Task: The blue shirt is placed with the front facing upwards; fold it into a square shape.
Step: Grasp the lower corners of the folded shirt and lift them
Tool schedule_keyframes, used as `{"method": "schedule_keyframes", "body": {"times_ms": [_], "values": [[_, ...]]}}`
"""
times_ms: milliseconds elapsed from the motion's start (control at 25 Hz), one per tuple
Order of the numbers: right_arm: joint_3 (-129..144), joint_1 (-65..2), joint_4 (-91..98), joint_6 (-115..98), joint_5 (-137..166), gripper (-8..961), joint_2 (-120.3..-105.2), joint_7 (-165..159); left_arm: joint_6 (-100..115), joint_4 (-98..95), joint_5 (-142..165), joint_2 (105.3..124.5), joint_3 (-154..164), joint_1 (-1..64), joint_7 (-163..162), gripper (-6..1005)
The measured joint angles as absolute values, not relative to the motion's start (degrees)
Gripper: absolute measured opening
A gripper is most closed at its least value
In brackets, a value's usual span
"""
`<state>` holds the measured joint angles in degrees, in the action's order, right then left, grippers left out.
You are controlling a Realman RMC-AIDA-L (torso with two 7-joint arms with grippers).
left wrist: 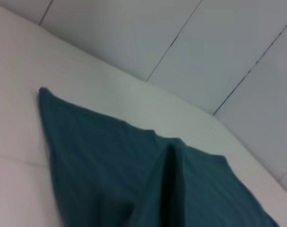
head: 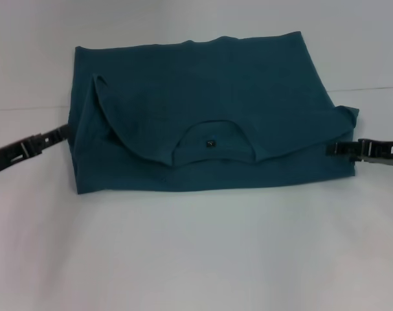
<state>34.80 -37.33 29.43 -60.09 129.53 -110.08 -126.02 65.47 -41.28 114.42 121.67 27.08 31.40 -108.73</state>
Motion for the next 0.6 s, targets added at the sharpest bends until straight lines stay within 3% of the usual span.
{"method": "schedule_keyframes", "body": {"times_ms": [600], "values": [[34.8, -35.6, 30.3, -60.0, 129.7, 746, -109.83, -126.1, 67.1, -41.7, 115.6, 122.10, 27.1, 30.1, -108.3, 862]]}}
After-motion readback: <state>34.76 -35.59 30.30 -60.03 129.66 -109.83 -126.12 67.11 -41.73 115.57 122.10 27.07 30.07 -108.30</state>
